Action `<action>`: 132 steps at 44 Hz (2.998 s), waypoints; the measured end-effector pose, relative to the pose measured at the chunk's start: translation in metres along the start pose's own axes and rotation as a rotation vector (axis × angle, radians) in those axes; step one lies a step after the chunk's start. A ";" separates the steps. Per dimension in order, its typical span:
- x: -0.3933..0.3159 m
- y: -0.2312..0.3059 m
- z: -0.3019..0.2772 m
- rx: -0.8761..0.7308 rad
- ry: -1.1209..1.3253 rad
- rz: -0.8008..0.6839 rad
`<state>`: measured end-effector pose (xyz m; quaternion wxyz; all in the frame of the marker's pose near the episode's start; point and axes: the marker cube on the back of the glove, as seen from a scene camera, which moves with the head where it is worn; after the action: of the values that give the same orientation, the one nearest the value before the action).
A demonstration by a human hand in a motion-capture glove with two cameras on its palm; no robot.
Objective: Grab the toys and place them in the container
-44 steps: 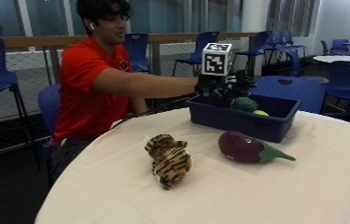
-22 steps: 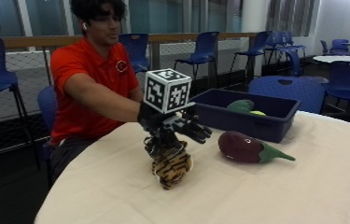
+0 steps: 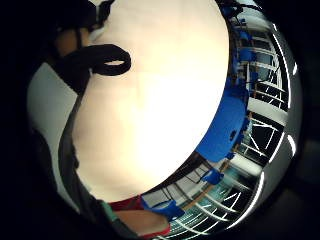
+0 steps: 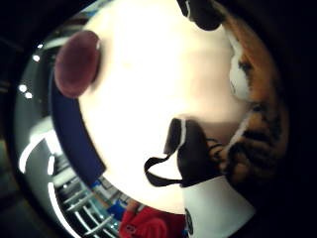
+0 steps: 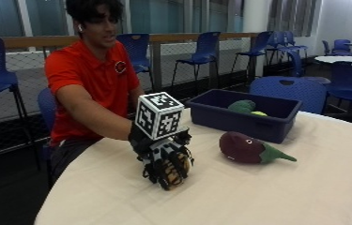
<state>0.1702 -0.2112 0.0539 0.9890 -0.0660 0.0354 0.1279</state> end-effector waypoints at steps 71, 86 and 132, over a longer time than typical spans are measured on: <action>-0.365 0.084 -0.165 0.305 0.001 -0.560; -0.284 0.055 -0.157 0.210 -0.169 -0.493; -0.208 -0.105 -0.042 0.062 0.089 -0.202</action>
<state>-0.0061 -0.3693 0.0430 0.9958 -0.0444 0.0766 0.0232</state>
